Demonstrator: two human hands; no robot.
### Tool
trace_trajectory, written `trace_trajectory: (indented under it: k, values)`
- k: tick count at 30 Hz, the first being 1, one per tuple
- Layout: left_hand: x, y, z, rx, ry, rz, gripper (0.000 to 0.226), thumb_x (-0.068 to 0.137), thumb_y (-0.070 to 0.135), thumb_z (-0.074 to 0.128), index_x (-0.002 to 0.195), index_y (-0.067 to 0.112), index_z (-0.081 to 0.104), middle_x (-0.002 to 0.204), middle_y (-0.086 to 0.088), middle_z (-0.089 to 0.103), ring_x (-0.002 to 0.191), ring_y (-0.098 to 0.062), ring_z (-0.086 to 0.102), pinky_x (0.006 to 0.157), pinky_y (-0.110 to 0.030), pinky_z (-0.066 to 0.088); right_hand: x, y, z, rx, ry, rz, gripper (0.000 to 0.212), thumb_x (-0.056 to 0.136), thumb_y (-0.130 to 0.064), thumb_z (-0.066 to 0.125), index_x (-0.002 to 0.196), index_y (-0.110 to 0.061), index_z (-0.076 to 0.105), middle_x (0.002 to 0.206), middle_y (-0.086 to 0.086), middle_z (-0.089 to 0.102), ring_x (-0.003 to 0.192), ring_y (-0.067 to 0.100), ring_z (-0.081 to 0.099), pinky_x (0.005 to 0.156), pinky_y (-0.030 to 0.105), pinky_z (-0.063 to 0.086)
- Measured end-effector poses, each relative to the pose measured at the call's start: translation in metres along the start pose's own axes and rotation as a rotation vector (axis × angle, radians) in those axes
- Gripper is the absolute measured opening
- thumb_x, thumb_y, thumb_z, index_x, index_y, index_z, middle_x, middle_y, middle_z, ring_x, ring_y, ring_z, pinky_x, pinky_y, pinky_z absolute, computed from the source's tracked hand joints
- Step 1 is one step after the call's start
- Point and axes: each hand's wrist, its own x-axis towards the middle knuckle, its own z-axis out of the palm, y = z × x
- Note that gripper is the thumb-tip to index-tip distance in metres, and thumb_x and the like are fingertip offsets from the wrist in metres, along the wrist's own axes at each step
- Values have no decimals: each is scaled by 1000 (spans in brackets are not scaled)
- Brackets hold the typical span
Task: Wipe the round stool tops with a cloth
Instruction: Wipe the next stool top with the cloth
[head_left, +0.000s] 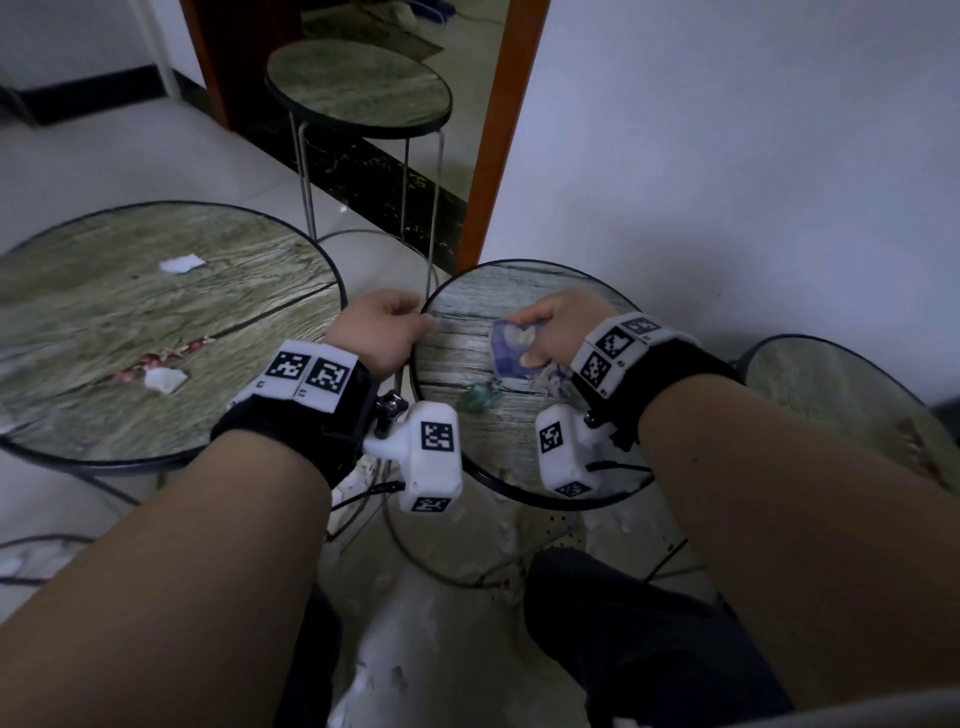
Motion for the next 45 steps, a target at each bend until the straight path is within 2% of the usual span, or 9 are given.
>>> trace_trajectory:
  k: [10,13,18,23,26,30,33,38,45]
  values:
    - [7,-2,3,-24,12,-13,41,91,22,58,132,16,54,130,-2,59,117,-19,56,104,-41,42,13,-5,-5,29,19,-39,41,75,-12,76,112,-29,69,98,-6,62,81,7,56,73,18,38]
    - [10,-2,3,-37,15,-23,38,92,18,55,131,16,55,127,-2,60,116,-19,56,105,-40,42,15,-5,-8,44,6,-75,38,77,-17,74,113,-29,68,96,-6,61,66,-4,48,73,17,37]
    - [14,-1,3,-55,11,-27,37,93,15,53,131,14,54,126,-2,61,116,-19,56,106,-39,40,22,-6,-10,74,29,-104,29,79,-26,72,108,-30,70,83,-8,61,61,-8,48,58,14,39]
    - [18,-1,5,-44,8,-25,37,93,17,53,130,15,55,127,-2,61,117,-19,56,106,-39,40,34,-12,-10,33,29,-91,32,78,-23,73,109,-29,70,92,-6,63,80,9,58,77,21,45]
    - [19,-1,6,-48,20,-27,36,92,19,55,128,17,57,125,-1,62,115,-18,57,105,-39,42,41,-15,-12,32,37,-104,33,78,-22,73,110,-29,69,90,-6,63,70,4,55,74,20,43]
    - [20,0,7,-64,32,-35,34,92,19,56,126,16,59,122,-2,63,114,-18,58,104,-38,42,49,-17,-14,-13,35,-107,41,76,-14,76,114,-29,68,98,-8,57,89,11,56,78,20,42]
    - [21,1,7,-64,44,-40,32,92,18,56,124,16,60,120,-4,64,112,-19,59,103,-37,43,54,-17,-14,-9,33,-105,43,75,-11,76,114,-29,68,102,-6,61,91,12,56,79,20,42]
    - [23,1,9,-65,64,-43,30,91,19,57,120,17,63,119,-5,65,111,-20,59,103,-39,44,61,-20,-17,-72,38,-148,47,75,-17,76,120,-28,65,122,-4,63,108,15,58,90,21,45]
    - [24,0,10,-65,84,-57,26,89,19,59,115,17,65,113,-6,67,108,-21,61,101,-39,45,68,-26,-23,-129,42,-204,48,79,-21,73,126,-25,62,131,-2,58,116,15,55,97,22,43]
